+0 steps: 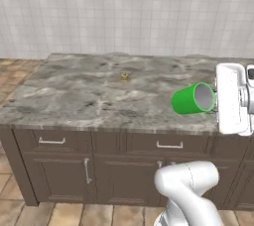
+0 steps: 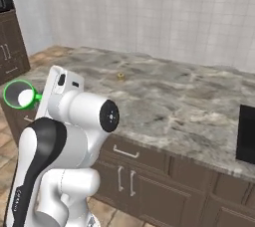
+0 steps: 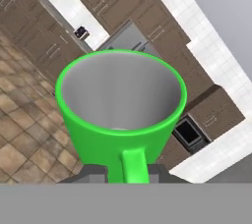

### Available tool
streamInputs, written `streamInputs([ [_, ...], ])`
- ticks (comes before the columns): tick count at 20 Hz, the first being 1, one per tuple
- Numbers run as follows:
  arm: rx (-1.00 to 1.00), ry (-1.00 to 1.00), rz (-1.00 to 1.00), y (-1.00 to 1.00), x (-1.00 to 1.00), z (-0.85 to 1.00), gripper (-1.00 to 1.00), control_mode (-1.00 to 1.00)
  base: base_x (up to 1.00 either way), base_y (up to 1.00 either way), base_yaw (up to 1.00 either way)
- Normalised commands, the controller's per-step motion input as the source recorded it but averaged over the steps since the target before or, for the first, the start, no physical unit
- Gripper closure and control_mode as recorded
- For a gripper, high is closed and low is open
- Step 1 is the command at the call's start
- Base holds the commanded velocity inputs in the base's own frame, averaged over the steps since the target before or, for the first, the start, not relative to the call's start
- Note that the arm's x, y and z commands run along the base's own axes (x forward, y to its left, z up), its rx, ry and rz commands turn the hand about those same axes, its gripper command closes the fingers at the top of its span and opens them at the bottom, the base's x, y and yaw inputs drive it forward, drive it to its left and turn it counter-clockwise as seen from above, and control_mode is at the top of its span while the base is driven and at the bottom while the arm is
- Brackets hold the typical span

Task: Open the cabinet directly in front. Then move the beer and the mug to the dining counter with the candle on it.

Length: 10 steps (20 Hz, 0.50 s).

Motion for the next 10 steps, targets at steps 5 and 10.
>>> streamInputs([
  [5, 0.0, 0.0, 0.0, 0.0, 0.0, 0.0, 1.0, 1.0, 0.23, 0.87, -0.18],
  [10, 0.0, 0.0, 0.0, 0.0, 0.0, 0.0, 1.0, 1.0, 0.53, 0.18, -0.24],
])
